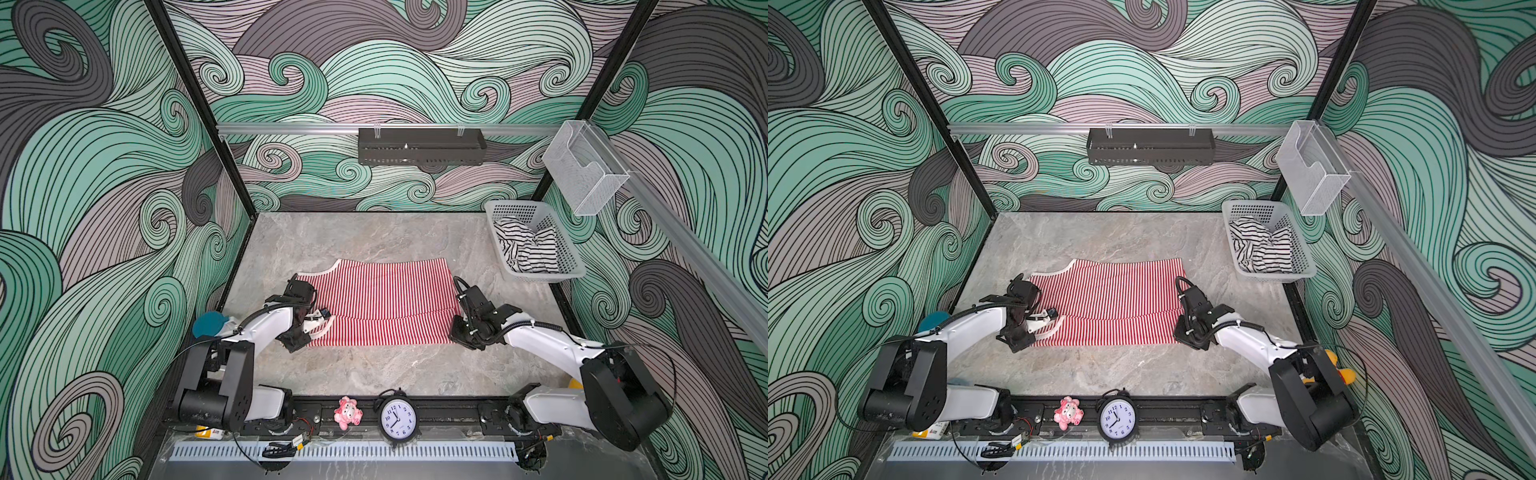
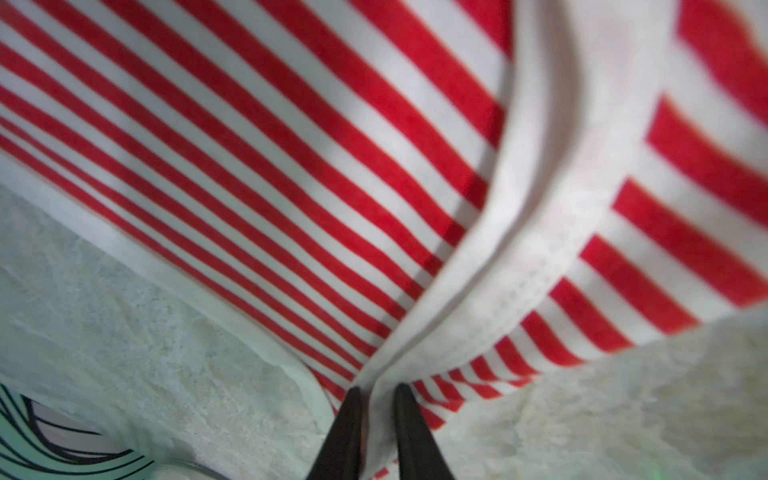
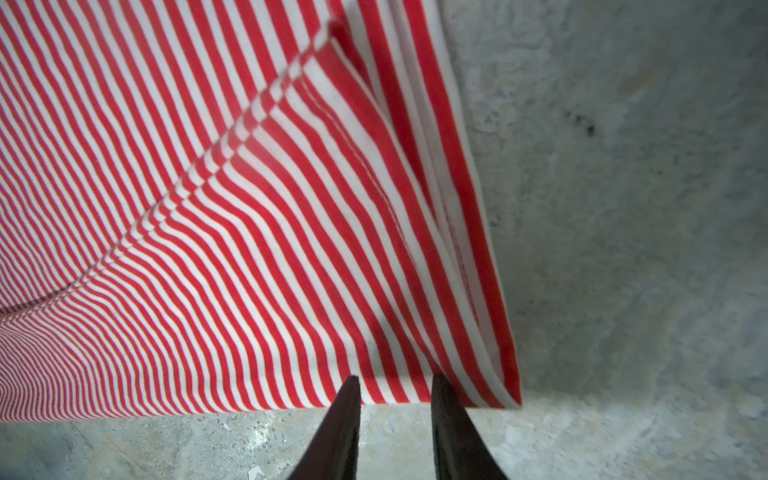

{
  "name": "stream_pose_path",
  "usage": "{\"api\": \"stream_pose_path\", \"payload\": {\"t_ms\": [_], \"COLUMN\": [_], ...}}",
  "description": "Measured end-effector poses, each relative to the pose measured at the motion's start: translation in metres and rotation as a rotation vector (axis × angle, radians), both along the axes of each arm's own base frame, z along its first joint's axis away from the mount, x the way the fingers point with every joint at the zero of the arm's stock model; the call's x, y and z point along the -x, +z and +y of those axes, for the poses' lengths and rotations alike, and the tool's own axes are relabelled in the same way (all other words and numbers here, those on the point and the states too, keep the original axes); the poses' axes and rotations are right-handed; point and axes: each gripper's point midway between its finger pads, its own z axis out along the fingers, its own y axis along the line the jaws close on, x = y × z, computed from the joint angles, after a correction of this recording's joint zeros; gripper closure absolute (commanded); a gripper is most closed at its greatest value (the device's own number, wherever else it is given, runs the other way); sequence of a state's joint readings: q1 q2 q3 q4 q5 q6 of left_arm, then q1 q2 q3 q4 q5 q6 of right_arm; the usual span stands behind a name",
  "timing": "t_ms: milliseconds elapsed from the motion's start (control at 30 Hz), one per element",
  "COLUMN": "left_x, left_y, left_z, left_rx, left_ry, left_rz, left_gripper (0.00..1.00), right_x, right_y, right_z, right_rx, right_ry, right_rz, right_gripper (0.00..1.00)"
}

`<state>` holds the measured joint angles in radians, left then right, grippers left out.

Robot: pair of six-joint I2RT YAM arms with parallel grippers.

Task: Fold and stack the tank tops
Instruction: 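Release and move both grippers to the far corners of the folded top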

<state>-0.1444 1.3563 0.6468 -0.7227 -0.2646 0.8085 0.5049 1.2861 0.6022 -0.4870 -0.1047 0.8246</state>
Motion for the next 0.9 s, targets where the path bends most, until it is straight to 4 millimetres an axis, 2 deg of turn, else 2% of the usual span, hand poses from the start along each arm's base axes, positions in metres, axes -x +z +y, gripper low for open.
{"api": "stream_pose_path", "payload": {"t_ms": [33, 100, 133, 200, 333, 433, 600, 733, 833, 900], "left_x": [0.0, -0.008, -0.016, -0.037, -0.083, -0.12, -0.184, -0.235, -0.265, -0.281], "left_y": [0.003, 0.014, 0.022, 0.041, 0.078, 0.089, 0.076, 0.06, 0.049, 0.044], "left_z": [-0.001, -0.004, -0.007, -0.013, -0.027, -0.037, -0.056, -0.073, -0.08, -0.085], "left_rx": [0.006, 0.021, 0.033, 0.062, 0.134, 0.181, 0.249, 0.318, 0.351, 0.37], "left_ry": [0.002, 0.008, 0.015, 0.032, 0.071, 0.115, 0.206, 0.262, 0.294, 0.311], "left_rz": [0.007, -0.011, -0.035, -0.101, -0.222, -0.259, -0.248, -0.25, -0.253, -0.253], "left_gripper": [0.71, 0.62, 0.58, 0.56, 0.56, 0.56, 0.59, 0.6, 0.6, 0.6], "right_x": [-0.001, -0.005, -0.011, -0.027, -0.077, -0.12, -0.208, -0.27, -0.301, -0.31], "right_y": [0.004, 0.014, 0.022, 0.038, 0.069, 0.083, 0.087, 0.074, 0.056, 0.042], "right_z": [0.0, 0.002, 0.005, 0.009, 0.013, 0.012, 0.006, 0.002, -0.002, -0.004], "right_rx": [-0.003, -0.008, -0.014, -0.028, -0.047, -0.053, -0.071, -0.075, -0.069, -0.064], "right_ry": [0.003, 0.008, 0.011, 0.015, -0.004, -0.02, -0.034, -0.027, -0.022, -0.018], "right_rz": [-0.008, -0.027, -0.044, -0.083, -0.159, -0.187, -0.214, -0.213, -0.193, -0.169], "right_gripper": [0.58, 0.54, 0.53, 0.52, 0.52, 0.53, 0.59, 0.59, 0.59, 0.6]}}
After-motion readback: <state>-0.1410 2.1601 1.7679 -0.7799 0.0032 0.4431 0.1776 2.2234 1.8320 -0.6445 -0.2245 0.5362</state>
